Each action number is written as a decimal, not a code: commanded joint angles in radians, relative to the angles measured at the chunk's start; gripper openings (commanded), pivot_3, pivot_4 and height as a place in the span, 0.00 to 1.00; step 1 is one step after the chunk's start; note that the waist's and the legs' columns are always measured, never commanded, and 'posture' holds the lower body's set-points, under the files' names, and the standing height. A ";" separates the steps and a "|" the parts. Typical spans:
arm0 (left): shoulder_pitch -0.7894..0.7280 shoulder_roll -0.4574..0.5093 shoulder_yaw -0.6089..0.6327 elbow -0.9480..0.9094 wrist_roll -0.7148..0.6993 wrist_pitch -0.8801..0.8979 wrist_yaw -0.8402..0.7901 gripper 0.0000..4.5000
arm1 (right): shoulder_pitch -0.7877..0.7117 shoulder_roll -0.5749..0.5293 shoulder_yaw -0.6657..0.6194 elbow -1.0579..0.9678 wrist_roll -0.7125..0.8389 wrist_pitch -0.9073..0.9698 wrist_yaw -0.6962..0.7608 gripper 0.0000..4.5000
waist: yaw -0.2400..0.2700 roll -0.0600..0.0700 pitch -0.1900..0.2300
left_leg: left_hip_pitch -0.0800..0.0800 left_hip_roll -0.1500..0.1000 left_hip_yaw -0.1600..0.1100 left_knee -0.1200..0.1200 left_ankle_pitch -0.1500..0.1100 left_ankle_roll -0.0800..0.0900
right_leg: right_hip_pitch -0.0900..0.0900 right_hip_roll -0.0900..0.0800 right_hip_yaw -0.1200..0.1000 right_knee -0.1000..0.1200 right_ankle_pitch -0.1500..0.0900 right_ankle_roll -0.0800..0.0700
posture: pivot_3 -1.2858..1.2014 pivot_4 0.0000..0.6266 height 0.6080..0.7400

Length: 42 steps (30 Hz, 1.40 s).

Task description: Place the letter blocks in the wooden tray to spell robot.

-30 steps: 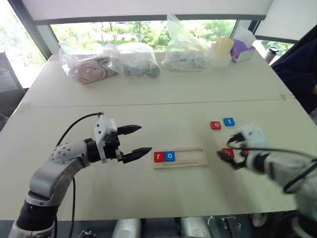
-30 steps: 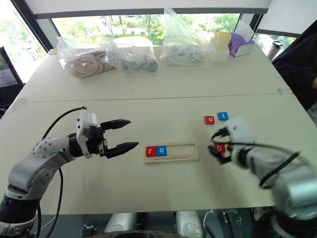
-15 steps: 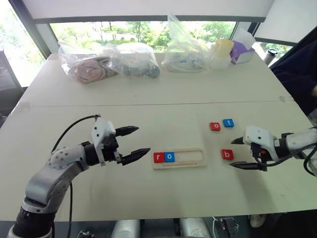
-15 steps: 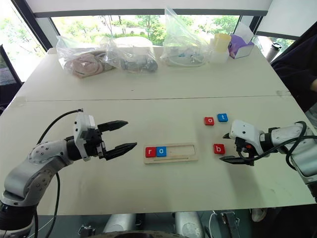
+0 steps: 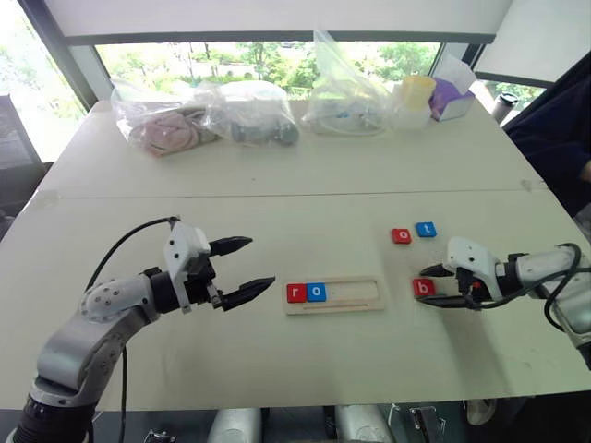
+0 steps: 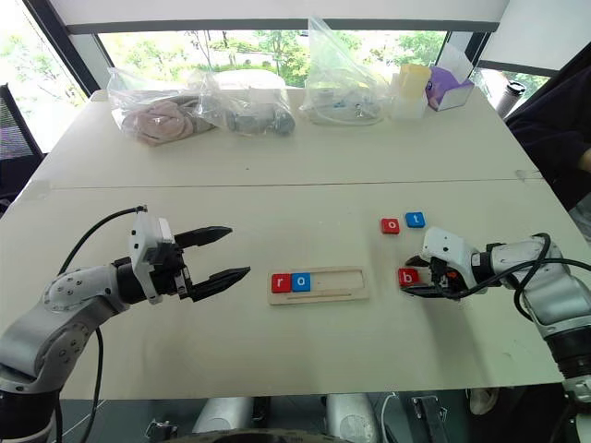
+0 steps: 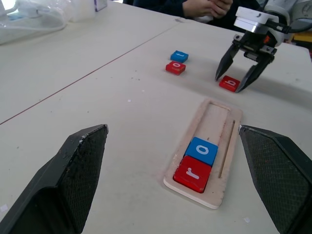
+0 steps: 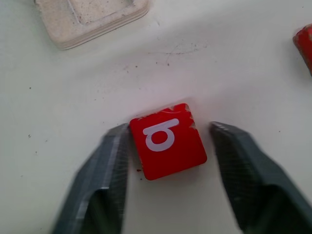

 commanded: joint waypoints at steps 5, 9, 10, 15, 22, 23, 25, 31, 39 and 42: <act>-0.010 0.011 0.020 -0.022 -0.004 -0.016 -0.001 1.00 | -0.043 0.021 -0.022 -0.173 0.044 0.024 0.016 0.25 | -0.004 0.001 0.000 | 0.000 0.000 0.000 0.000 0.000 0.000 | 0.000 0.000 0.000 0.000 0.000 0.000 | 0.52 0.24 1.00; -0.008 0.015 0.014 -0.029 -0.005 -0.014 -0.006 1.00 | -0.091 0.055 0.034 -0.297 0.071 0.079 0.057 0.25 | -0.001 0.002 0.001 | 0.001 0.000 0.000 -0.001 0.000 0.000 | 0.000 0.000 0.000 0.001 0.000 0.001 | 0.52 0.24 1.00; -0.007 0.017 0.012 -0.030 -0.004 -0.015 -0.009 1.00 | -0.105 0.068 0.054 -0.312 0.069 0.088 0.061 0.25 | -0.001 0.002 0.001 | 0.001 0.000 -0.001 -0.001 0.000 0.000 | 0.000 0.000 0.000 0.001 0.000 0.001 | 0.52 0.24 1.00; 0.005 0.031 0.006 -0.042 0.003 -0.021 -0.023 1.00 | -0.180 0.150 0.152 -0.295 0.020 0.088 0.064 0.25 | 0.002 0.002 0.001 | 0.000 0.000 -0.001 0.000 0.000 0.000 | 0.000 -0.001 -0.001 0.000 0.000 0.000 | 0.52 0.24 1.00; 0.026 0.032 0.016 -0.065 0.003 -0.019 -0.009 1.00 | -0.242 0.232 0.231 -0.239 -0.045 0.081 0.043 0.25 | 0.000 0.002 0.001 | 0.000 0.000 -0.001 0.000 0.000 0.000 | 0.000 -0.001 -0.001 0.000 0.000 0.000 | 0.52 0.24 1.00; 0.032 0.032 0.018 -0.070 0.002 -0.019 -0.007 1.00 | -0.245 0.239 0.235 -0.238 -0.049 0.084 0.043 0.25 | 0.000 0.002 0.001 | 0.000 0.000 -0.001 0.000 0.000 0.000 | 0.000 -0.001 -0.001 0.000 0.000 0.000 | 0.52 0.24 1.00; 0.039 0.033 0.019 -0.076 0.001 -0.019 -0.002 1.00 | -0.246 0.247 0.240 -0.236 -0.054 0.086 0.044 0.25 | 0.000 0.002 0.001 | 0.000 0.000 -0.001 -0.001 0.000 0.000 | -0.001 -0.001 -0.001 0.000 0.000 0.000 | 0.52 0.24 1.00; 0.060 0.043 0.021 -0.092 -0.007 -0.022 -0.016 1.00 | -0.244 0.266 0.251 -0.243 -0.066 0.102 0.036 0.25 | 0.001 0.002 0.001 | -0.001 0.000 -0.001 0.000 0.000 0.000 | -0.001 -0.001 -0.001 0.000 0.000 0.000 | 0.52 0.24 1.00; 0.075 0.088 0.030 -0.098 -0.027 -0.036 -0.103 1.00 | -0.241 0.283 0.266 -0.256 -0.076 0.128 0.023 0.25 | 0.000 0.002 0.001 | 0.000 0.000 -0.001 -0.001 0.000 0.000 | -0.001 -0.001 -0.001 0.000 0.000 0.000 | 0.52 0.24 1.00; 0.072 0.097 0.030 -0.088 -0.021 -0.049 -0.117 1.00 | -0.240 0.284 0.268 -0.258 -0.078 0.132 0.023 0.25 | 0.000 0.002 0.001 | 0.000 0.000 -0.001 -0.001 0.000 0.000 | -0.001 -0.001 -0.001 0.000 0.000 0.000 | 0.52 0.24 1.00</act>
